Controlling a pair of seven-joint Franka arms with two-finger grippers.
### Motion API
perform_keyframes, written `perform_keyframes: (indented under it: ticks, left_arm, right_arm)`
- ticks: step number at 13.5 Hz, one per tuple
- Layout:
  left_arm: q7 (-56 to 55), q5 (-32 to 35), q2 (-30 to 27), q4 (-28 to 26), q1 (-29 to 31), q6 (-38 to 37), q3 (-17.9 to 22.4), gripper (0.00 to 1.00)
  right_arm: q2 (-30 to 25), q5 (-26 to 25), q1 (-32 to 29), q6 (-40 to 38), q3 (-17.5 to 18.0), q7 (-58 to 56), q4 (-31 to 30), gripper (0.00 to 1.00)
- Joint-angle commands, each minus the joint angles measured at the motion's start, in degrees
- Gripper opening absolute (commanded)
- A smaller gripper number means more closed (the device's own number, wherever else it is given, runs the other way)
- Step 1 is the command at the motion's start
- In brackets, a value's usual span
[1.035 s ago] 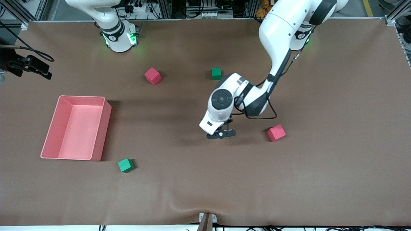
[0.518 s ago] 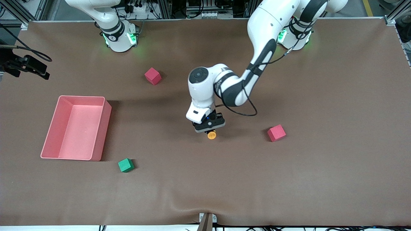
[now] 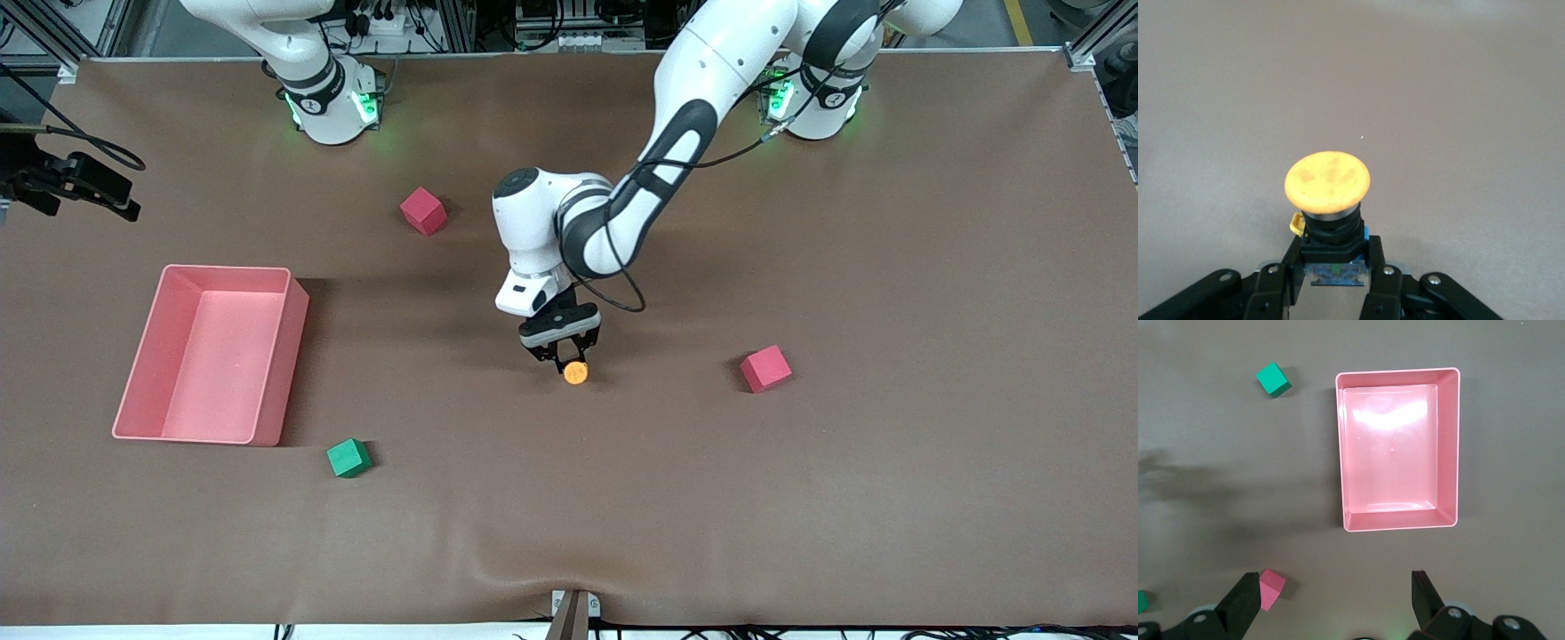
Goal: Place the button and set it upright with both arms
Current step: 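Lift and set the button upright, yellow cap up, with the left gripper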
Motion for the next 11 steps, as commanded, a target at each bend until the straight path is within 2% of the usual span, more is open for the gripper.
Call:
perform_keyframes:
  ticks: [1, 3, 6, 11]
  left_arm:
    - [-9.28, 11.00, 2.34, 0.29, -1.46, 0.69, 1.02, 0.00]
    - [-14.13, 18.84, 3.66, 0.20, -1.55, 0.69, 1.02, 0.00]
    - [-14.32, 26.41, 5.94, 0.02, -2.08, 0.25, 1.02, 0.00]
    - [-14.41, 27.66, 6.92, -0.06, -3.22, -0.71, 1.11, 0.00]
  right_arm:
    - [0.09, 1.20, -0.85, -0.26, 0.06, -0.04, 0.75, 1.00]
    - [0.09, 1.20, -0.85, -0.35, 0.06, -0.04, 0.75, 1.00]
    - [0.00, 1.20, -0.85, -0.79, 0.06, 0.14, 0.75, 1.00]
    - [0.00, 1.20, -1.11, -0.79, 0.06, 0.14, 0.75, 1.00]
